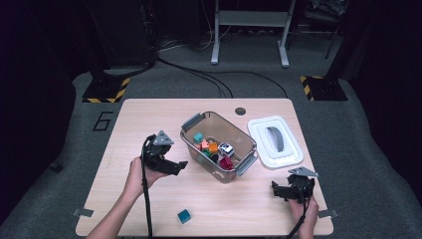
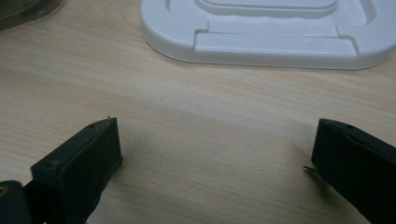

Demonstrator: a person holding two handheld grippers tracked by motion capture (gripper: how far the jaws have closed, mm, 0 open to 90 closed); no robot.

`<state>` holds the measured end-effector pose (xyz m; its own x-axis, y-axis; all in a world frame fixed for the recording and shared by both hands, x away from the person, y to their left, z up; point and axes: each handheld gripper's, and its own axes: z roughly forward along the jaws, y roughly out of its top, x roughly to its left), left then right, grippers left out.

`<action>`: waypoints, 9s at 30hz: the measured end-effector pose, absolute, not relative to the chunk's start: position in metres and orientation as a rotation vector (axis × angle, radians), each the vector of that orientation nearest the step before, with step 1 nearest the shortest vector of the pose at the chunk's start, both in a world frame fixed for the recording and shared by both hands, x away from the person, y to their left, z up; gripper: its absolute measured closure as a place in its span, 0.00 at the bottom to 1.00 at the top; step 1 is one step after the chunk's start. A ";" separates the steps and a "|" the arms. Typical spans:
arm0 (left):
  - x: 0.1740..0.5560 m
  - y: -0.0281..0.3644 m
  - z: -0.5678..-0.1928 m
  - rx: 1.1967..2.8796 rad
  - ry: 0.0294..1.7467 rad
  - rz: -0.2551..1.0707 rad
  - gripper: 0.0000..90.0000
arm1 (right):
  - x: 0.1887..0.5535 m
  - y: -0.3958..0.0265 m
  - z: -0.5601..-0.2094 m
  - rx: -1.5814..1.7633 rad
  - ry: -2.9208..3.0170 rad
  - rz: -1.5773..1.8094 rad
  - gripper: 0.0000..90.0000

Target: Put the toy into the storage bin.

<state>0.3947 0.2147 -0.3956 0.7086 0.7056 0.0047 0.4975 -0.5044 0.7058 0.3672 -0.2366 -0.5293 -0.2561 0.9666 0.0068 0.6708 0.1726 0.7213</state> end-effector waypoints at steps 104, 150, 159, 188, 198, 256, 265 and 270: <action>0.326 0.217 -0.509 2.335 0.810 0.242 0.23 | 0.367 -0.237 -0.529 1.536 1.998 0.850 0.01; 0.384 0.213 -0.430 2.202 0.730 0.332 0.65 | 0.367 -0.237 -0.529 1.536 1.999 0.850 0.01; 0.397 0.207 -0.401 2.188 0.705 0.372 0.65 | 0.367 -0.236 -0.529 1.542 1.993 0.855 0.01; 0.448 0.153 -0.359 2.202 0.665 0.359 0.65 | 0.367 -0.237 -0.529 1.544 1.994 0.858 0.01; 0.452 0.134 -0.373 2.235 0.715 0.267 0.65 | 0.367 -0.237 -0.529 1.544 1.994 0.858 0.01; 0.420 0.239 -0.433 2.203 1.015 0.330 0.13 | 0.367 -0.237 -0.529 1.535 1.999 0.850 0.01; 0.429 0.272 -0.482 2.191 1.140 0.302 0.07 | 0.368 -0.237 -0.529 1.536 2.002 0.849 0.01; 0.432 0.284 -0.505 2.161 1.203 0.303 0.05 | 0.368 -0.237 -0.529 1.532 2.007 0.847 0.01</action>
<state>0.4324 0.2843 -0.5046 0.5549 0.8256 -0.1027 0.6785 -0.3777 0.6300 0.3683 -0.2370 -0.5289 -0.2628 0.9649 -0.0016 0.6721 0.1842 0.7172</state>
